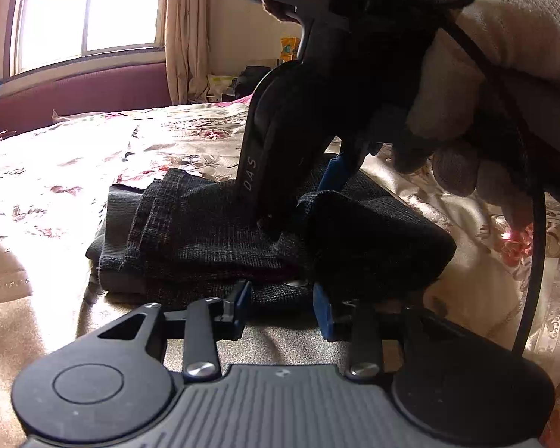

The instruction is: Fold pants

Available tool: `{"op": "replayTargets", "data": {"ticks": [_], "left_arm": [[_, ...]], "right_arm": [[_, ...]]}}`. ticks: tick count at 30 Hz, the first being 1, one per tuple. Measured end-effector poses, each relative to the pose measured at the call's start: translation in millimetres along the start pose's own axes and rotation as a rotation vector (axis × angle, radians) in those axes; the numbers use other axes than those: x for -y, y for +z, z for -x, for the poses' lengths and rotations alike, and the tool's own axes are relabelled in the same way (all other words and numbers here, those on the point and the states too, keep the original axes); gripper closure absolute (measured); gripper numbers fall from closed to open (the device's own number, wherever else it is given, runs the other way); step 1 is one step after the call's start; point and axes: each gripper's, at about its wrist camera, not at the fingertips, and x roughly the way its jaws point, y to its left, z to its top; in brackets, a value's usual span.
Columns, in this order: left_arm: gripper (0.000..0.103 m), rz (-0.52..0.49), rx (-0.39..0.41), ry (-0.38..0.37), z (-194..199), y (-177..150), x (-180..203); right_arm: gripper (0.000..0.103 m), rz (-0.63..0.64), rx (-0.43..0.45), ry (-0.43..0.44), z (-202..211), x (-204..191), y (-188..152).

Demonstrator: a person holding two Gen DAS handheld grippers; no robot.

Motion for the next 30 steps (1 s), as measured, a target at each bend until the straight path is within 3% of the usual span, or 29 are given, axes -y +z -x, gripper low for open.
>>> {"op": "replayTargets", "data": {"ticks": [1,4,8,12,13,14,16,24,30], "left_arm": [[0.053,0.005,0.001,-0.001,0.7,0.0,-0.6],[0.052,0.022,0.007,-0.006,2.5,0.5,-3.5],[0.052,0.039,0.022,-0.014,6.2,-0.6,-7.9],[0.052,0.037,0.031,-0.015,10.7,-1.7,-9.2],[0.052,0.037,0.037,-0.016,12.1,-2.1,-9.3],[0.052,0.040,0.046,-0.016,13.9,-2.1,-9.5],[0.052,0.051,0.067,-0.012,16.6,-0.9,-10.5],[0.052,0.080,0.183,0.026,36.5,8.7,-19.4],[0.052,0.262,0.193,0.036,39.6,3.4,-64.2]], "right_arm": [[0.068,0.007,0.003,0.007,1.0,-2.6,-0.9],[0.061,0.011,0.000,0.004,2.1,-14.0,3.0],[0.060,-0.085,0.007,0.000,-4.3,-6.7,15.9],[0.056,-0.049,0.007,-0.056,-20.4,-8.2,23.2],[0.061,-0.058,0.008,-0.039,-21.7,-5.5,23.6],[0.080,-0.064,0.013,-0.021,-20.1,-2.5,23.2],[0.086,-0.075,0.025,0.011,-11.4,3.5,21.5],[0.089,-0.206,0.170,0.224,47.4,28.8,31.8],[0.089,-0.372,0.158,0.326,40.2,24.6,55.2]]}}
